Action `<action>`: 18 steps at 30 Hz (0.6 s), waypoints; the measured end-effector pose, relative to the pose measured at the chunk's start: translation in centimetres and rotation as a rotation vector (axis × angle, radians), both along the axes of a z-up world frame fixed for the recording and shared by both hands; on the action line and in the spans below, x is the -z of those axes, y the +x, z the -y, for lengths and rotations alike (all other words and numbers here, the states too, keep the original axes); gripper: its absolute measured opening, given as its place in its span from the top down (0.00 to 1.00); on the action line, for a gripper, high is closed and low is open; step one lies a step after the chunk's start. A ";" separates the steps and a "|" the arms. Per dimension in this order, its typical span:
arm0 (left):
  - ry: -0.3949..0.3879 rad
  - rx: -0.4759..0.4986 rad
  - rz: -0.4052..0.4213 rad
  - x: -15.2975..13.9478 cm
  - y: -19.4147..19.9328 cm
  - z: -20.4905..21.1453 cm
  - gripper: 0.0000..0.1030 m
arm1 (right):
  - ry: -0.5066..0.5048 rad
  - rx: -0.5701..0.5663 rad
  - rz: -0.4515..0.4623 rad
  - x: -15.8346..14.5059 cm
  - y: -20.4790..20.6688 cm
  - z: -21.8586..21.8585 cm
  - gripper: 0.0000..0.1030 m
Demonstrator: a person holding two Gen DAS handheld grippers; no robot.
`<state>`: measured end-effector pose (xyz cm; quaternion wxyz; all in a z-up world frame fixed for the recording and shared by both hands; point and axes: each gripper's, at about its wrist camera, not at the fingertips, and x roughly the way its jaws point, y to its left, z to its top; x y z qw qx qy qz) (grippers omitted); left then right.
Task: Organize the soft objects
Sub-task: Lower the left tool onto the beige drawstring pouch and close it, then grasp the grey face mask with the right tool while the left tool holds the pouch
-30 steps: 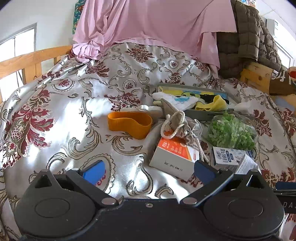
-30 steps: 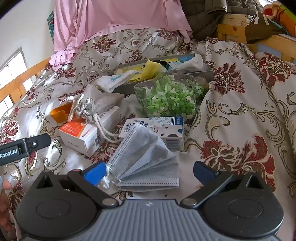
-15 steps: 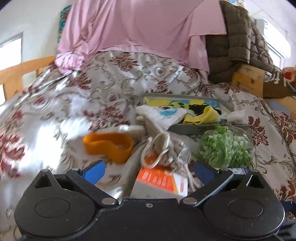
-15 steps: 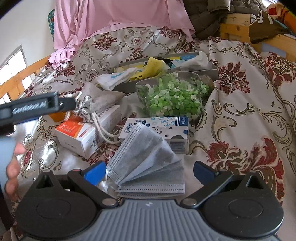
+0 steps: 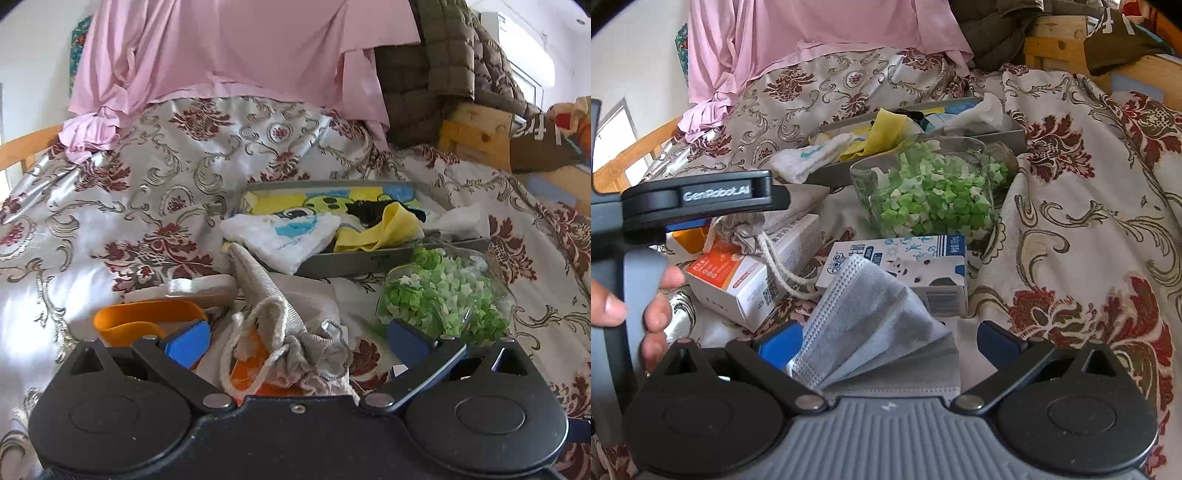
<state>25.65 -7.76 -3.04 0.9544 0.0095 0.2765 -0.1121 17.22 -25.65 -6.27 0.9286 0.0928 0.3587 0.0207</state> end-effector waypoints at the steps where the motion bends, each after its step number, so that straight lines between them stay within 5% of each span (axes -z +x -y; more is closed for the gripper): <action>1: -0.005 -0.002 -0.007 0.1 0.3 0.0 0.03 | 0.001 -0.001 0.000 0.0 0.1 0.0 0.00; 5: -0.035 -0.018 -0.031 0.4 1.1 0.1 0.10 | 0.004 -0.003 -0.008 0.3 0.4 -0.1 0.00; 12: -0.074 -0.053 -0.060 0.8 1.6 -0.5 0.42 | 0.018 0.004 -0.028 0.5 0.5 0.0 0.00; 18: -0.093 -0.060 -0.066 0.7 1.1 -0.8 0.50 | 0.048 -0.005 -0.059 0.8 0.6 0.2 0.01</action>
